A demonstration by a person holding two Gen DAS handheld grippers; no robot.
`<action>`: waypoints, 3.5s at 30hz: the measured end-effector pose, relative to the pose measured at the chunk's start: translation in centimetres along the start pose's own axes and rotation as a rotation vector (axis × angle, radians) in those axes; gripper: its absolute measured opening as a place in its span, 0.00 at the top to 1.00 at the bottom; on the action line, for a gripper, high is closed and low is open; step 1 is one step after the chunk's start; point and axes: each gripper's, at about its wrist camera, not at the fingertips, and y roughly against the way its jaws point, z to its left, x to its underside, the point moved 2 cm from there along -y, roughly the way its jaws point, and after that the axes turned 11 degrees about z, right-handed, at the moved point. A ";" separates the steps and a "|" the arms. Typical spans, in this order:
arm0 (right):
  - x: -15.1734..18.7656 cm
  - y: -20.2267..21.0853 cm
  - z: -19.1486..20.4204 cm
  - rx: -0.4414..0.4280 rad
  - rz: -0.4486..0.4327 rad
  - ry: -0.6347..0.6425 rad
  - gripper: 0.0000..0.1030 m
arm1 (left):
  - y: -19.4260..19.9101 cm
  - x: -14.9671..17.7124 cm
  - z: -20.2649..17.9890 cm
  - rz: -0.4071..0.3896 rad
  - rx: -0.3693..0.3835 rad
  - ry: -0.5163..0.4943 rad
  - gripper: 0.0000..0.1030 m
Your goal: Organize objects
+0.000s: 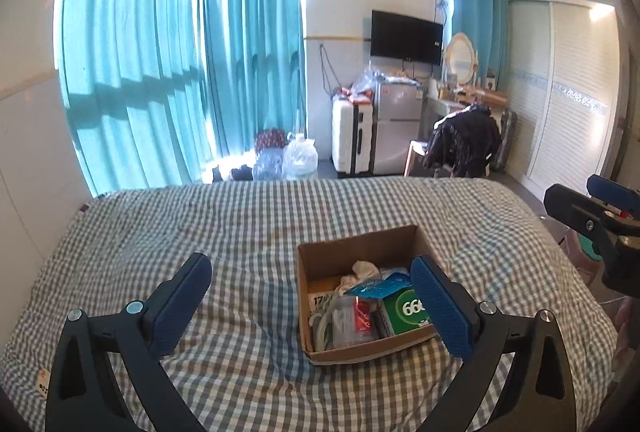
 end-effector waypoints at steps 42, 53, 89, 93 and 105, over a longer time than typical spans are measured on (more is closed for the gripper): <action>18.3 -2.9 -0.7 0.039 -0.115 -0.022 0.00 | -2.3 13.7 -1.8 -0.096 0.012 -0.019 0.00; 18.3 -2.9 -0.3 0.054 -0.111 -0.022 0.00 | -2.1 13.8 -1.9 -0.093 0.002 -0.014 0.00; 18.7 -2.9 0.4 0.054 -0.108 -0.020 0.00 | -2.8 14.6 -2.0 -0.071 0.008 -0.028 0.00; 18.6 -3.1 0.3 0.055 -0.100 -0.025 0.00 | -2.7 14.6 -1.9 -0.073 0.012 -0.025 0.00; 18.8 -2.7 0.4 0.064 -0.107 -0.022 0.00 | -2.6 14.8 -1.8 -0.079 0.000 -0.026 0.00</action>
